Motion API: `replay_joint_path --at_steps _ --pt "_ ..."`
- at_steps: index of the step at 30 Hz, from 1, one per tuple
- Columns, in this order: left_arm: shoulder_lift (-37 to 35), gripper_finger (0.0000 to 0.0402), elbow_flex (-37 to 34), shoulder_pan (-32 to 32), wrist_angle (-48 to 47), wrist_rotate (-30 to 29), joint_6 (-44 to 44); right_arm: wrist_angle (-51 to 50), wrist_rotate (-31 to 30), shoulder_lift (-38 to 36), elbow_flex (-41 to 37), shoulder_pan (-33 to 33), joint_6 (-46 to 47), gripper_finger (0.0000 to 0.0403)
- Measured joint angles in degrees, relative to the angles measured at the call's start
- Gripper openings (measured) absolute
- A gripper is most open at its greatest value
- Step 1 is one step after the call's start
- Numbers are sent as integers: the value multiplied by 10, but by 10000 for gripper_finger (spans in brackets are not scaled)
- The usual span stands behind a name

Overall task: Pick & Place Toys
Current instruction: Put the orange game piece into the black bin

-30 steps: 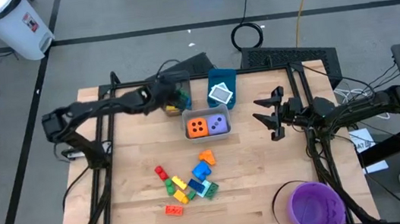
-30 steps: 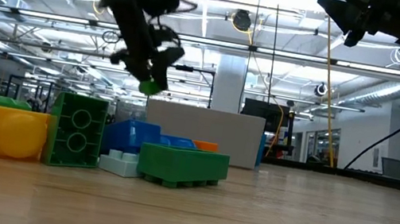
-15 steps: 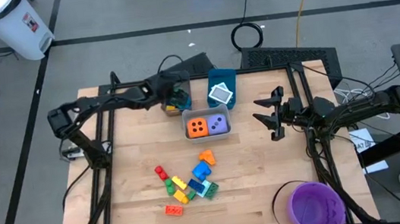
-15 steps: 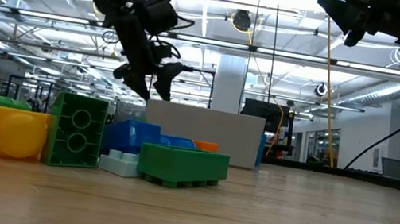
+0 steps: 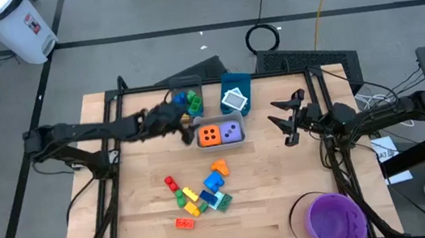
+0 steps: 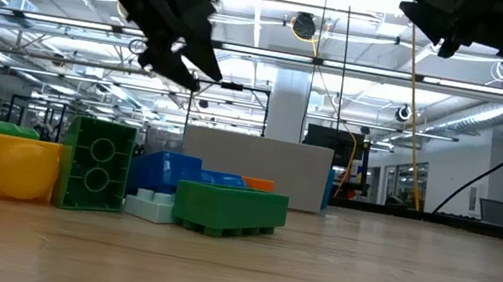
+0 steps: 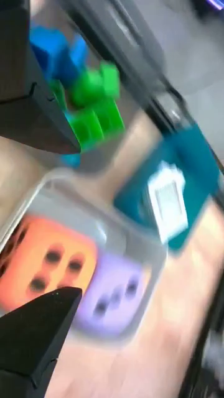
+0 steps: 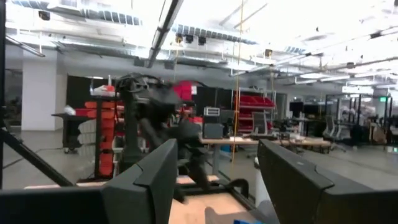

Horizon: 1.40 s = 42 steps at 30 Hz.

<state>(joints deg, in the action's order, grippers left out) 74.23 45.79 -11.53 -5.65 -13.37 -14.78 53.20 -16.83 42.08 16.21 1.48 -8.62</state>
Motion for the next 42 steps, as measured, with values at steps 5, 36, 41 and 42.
replay_joint_path --at_steps 5,36,41,42 --pt "-87 364 -46 69 28 22 51 -16 3 0 0 0 26 196" --pt "-149 369 -89 164 172 -2 102 -175 105 176 134 87 63 263" --pt "-134 378 -89 164 183 -2 117 -305 109 300 248 132 82 282" --pt "-134 378 -89 164 184 -2 117 -341 110 325 274 137 101 282"
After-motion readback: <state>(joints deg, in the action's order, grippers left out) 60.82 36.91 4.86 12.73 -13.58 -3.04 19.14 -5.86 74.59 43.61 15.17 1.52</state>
